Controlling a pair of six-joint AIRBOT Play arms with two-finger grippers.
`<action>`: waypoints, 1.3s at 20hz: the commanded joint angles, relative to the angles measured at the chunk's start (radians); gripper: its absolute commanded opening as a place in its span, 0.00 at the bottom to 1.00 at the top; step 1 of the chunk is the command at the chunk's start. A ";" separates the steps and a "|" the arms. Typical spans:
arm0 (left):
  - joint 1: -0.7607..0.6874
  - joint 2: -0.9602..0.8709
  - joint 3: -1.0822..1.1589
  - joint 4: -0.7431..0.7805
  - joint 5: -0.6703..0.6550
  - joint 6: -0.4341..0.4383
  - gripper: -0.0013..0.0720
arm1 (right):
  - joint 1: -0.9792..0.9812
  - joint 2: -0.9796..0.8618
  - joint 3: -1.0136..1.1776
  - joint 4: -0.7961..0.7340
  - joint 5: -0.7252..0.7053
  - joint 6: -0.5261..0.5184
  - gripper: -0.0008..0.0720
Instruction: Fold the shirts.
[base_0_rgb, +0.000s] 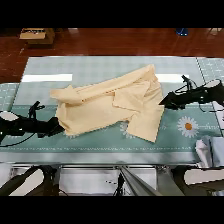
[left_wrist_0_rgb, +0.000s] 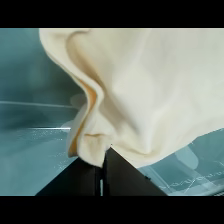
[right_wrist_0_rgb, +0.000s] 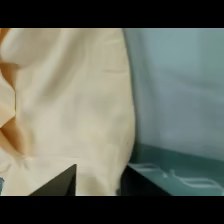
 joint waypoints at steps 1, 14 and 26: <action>-0.001 0.001 0.002 -0.032 0.006 0.050 0.05 | 0.072 0.000 -0.026 -0.004 -0.116 0.014 0.38; -0.001 0.355 0.600 -0.324 0.067 0.103 0.05 | 0.081 0.539 0.272 0.040 -0.093 -0.136 0.05; 0.000 0.679 1.328 0.132 0.063 -0.255 0.05 | 0.081 1.007 0.735 -0.316 -0.239 0.314 0.05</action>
